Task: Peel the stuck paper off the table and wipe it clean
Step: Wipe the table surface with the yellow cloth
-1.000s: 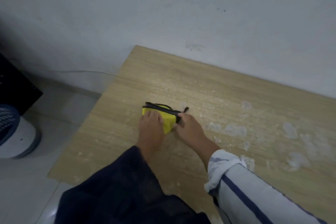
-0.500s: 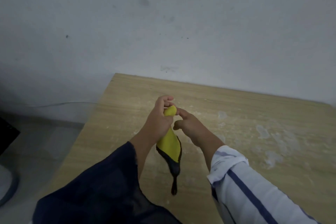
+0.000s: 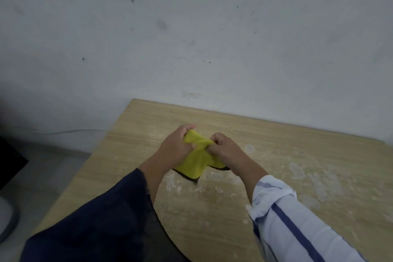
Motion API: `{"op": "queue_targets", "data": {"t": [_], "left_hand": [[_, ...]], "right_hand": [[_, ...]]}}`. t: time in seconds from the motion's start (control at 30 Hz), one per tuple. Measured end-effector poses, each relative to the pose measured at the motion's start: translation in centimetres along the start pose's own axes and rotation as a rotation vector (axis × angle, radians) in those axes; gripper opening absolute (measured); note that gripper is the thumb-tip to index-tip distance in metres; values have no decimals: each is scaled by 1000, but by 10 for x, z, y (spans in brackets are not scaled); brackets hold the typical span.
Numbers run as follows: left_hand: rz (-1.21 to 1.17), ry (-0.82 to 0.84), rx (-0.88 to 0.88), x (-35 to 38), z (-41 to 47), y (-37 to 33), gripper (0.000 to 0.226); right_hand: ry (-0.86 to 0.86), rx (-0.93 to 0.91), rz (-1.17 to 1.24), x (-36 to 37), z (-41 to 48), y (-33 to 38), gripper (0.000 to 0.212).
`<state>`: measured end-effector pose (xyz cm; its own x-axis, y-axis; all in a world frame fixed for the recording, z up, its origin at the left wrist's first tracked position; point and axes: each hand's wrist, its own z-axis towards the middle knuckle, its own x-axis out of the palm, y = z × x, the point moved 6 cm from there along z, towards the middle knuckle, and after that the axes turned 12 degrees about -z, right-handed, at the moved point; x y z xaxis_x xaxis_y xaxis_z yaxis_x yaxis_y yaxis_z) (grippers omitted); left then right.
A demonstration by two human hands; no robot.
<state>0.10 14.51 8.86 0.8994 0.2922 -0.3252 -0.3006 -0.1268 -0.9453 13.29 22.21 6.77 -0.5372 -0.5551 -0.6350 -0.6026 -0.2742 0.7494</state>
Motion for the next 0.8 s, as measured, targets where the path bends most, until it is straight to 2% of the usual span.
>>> {"op": "queue_targets", "data": {"t": [0.07,0.13,0.2,0.27,0.43,0.53,0.63,0.8], "left_hand": [[71,-57,-69,-3,-1,5,53],[144,-143,-97,-8,-2,7,49],[182,-213,-112,-15,-3,10,46],[190,-247,-132,-22,-3,15,43],[152,-309,-185,-49,8,39,24],[76,-310,-254,-70,26,59,28],[79,-316,-306,-98,53,81,32],[-4,-379,-403,-146,107,115,37]], "right_hand": [[16,-53,-102,-8,0,0,15],[118,-79,-240,-10,1,-1,9],[254,-63,-389,-7,1,-8,13],[309,-13,-437,-6,3,-16,17],[133,90,-110,-4,32,-22,21],[43,183,162,12,56,-20,12],[-10,256,352,35,91,-10,13],[-92,341,472,79,163,10,13]]}}
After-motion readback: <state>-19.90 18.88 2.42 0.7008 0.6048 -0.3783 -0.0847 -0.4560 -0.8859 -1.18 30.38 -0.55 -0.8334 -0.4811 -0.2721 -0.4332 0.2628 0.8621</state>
